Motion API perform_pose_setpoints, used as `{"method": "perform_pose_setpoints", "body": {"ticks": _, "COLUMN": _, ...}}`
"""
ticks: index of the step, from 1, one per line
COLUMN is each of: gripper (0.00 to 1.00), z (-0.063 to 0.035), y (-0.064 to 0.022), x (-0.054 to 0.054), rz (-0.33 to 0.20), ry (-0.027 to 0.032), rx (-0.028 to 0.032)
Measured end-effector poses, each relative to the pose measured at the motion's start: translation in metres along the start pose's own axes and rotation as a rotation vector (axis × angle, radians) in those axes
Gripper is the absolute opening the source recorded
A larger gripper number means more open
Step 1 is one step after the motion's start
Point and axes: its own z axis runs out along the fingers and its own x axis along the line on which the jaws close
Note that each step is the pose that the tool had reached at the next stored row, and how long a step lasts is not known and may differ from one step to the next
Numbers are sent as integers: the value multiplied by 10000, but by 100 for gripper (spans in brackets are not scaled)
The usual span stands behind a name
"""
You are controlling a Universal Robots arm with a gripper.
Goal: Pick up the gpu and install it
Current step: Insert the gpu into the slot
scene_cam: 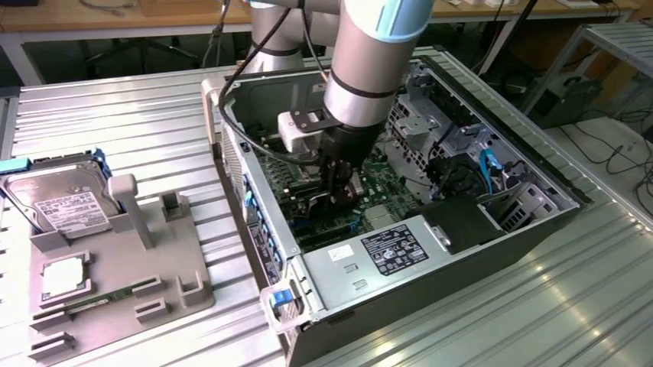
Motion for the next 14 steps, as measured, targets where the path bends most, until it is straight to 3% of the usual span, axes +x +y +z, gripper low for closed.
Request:
{"method": "perform_pose_setpoints", "body": {"ticks": 8, "gripper": 34, "z": -305, "y": 2, "x": -44, "rz": -4, "ry": 70, "rx": 72}}
{"method": "perform_pose_setpoints", "body": {"ticks": 13, "gripper": 33, "z": -314, "y": 3, "x": -45, "rz": -3, "ry": 87, "rx": 74}}
{"method": "perform_pose_setpoints", "body": {"ticks": 14, "gripper": 26, "z": -314, "y": 3, "x": -45, "rz": -3, "ry": 87, "rx": 74}}
